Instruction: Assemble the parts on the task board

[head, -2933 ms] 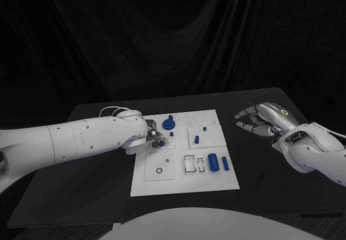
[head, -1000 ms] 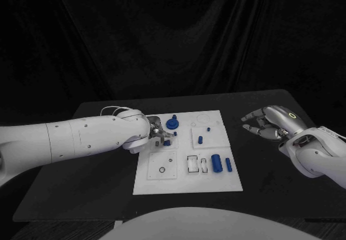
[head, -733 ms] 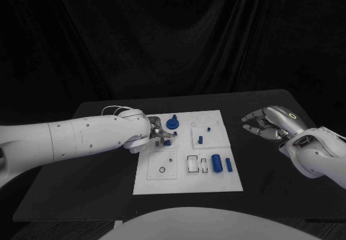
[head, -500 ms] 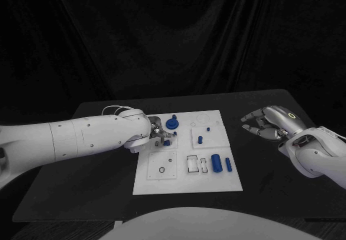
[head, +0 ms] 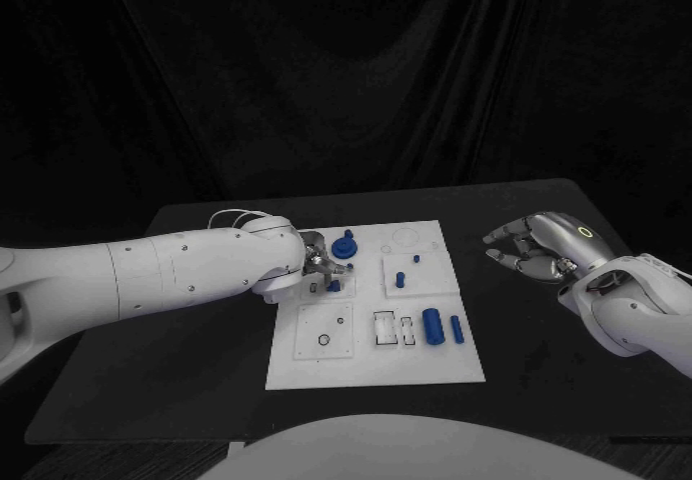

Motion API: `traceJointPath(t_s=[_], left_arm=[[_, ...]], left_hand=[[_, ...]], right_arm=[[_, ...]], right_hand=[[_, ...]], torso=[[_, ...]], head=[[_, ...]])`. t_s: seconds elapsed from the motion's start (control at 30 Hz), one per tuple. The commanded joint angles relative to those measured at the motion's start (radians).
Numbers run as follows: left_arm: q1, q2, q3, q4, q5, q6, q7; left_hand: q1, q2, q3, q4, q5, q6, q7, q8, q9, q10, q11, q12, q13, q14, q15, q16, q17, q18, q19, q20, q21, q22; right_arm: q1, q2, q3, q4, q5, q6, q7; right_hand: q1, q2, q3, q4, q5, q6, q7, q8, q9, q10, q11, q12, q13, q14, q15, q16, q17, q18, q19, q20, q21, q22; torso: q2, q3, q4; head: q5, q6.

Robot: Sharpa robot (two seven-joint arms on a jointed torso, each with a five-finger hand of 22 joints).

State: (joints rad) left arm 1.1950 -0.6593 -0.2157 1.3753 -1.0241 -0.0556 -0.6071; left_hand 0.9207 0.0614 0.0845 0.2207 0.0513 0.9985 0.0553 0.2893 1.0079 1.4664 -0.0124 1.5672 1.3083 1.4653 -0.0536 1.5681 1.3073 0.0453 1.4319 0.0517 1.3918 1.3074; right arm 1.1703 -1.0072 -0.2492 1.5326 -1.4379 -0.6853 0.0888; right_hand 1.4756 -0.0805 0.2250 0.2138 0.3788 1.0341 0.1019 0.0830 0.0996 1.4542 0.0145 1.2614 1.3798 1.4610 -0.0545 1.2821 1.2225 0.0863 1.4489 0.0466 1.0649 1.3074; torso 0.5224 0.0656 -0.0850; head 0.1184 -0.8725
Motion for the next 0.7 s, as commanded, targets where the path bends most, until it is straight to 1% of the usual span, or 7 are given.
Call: traceJointPath(t_s=[0.03,0.37,0.53,0.7], left_arm=[[-0.002,0.006,0.001,-0.007,0.004,0.034,0.011],[-0.005,0.014,0.001,-0.018,0.004,0.06,-0.006],[-0.006,0.013,0.001,-0.018,0.004,0.065,-0.014],[-0.006,0.014,0.001,-0.021,0.004,0.077,-0.019]], left_hand=[[0.007,0.004,-0.002,-0.004,0.0,-0.008,-0.001,-0.005,-0.001,0.104,0.0,0.004,0.263,0.106,-0.004,0.003,0.263,0.007,-0.005,0.003,-0.006,0.167],[0.008,0.005,-0.003,-0.004,0.0,-0.006,-0.001,-0.006,-0.002,0.104,0.001,0.003,0.262,0.106,-0.003,0.003,0.263,0.007,-0.006,0.003,-0.008,0.167],[0.01,0.006,-0.006,-0.003,0.0,0.004,-0.002,-0.004,-0.004,0.102,0.001,0.001,0.261,0.106,-0.002,0.003,0.263,0.007,-0.006,0.004,-0.008,0.167],[0.009,0.006,-0.008,-0.002,0.0,0.007,-0.002,-0.004,-0.004,0.101,0.001,0.0,0.26,0.106,-0.002,0.003,0.263,0.008,-0.007,0.004,-0.01,0.166]], right_arm=[[-0.003,0.0,0.001,0.001,-0.002,-0.003,-0.017],[-0.003,-0.001,0.001,0.002,-0.002,-0.005,-0.016],[-0.003,-0.001,0.001,0.001,-0.002,-0.005,-0.015],[-0.003,0.0,0.001,0.0,-0.002,-0.005,-0.014]], right_hand=[[-0.002,0.005,0.007,-0.001,0.007,0.005,0.0,-0.004,-0.002,-0.006,-0.003,-0.002,-0.105,0.049,-0.005,-0.004,-0.001,0.004,-0.007,0.001,-0.002,0.144],[-0.005,0.006,0.009,-0.001,0.014,0.005,-0.001,-0.004,-0.002,-0.005,-0.004,-0.002,-0.105,0.05,-0.005,-0.003,-0.001,0.004,-0.007,0.001,-0.002,0.144],[-0.005,0.005,0.01,-0.001,0.016,0.005,-0.001,-0.005,-0.002,-0.005,-0.004,-0.003,-0.106,0.05,-0.005,-0.003,-0.001,0.004,-0.007,0.001,-0.003,0.144],[-0.005,0.005,0.01,-0.001,0.016,0.005,-0.001,-0.005,-0.002,-0.005,-0.004,-0.003,-0.106,0.05,-0.005,-0.003,-0.001,0.004,-0.007,0.001,-0.003,0.144]], torso=[[0.0,0.0001,0.0001],[-0.001,0.0003,0.001],[0.0,0.0001,-0.0011],[0.0,0.0,-0.0009]], head=[[-0.001,0.0],[-0.005,0.0],[-0.002,0.0],[-0.004,0.0]])
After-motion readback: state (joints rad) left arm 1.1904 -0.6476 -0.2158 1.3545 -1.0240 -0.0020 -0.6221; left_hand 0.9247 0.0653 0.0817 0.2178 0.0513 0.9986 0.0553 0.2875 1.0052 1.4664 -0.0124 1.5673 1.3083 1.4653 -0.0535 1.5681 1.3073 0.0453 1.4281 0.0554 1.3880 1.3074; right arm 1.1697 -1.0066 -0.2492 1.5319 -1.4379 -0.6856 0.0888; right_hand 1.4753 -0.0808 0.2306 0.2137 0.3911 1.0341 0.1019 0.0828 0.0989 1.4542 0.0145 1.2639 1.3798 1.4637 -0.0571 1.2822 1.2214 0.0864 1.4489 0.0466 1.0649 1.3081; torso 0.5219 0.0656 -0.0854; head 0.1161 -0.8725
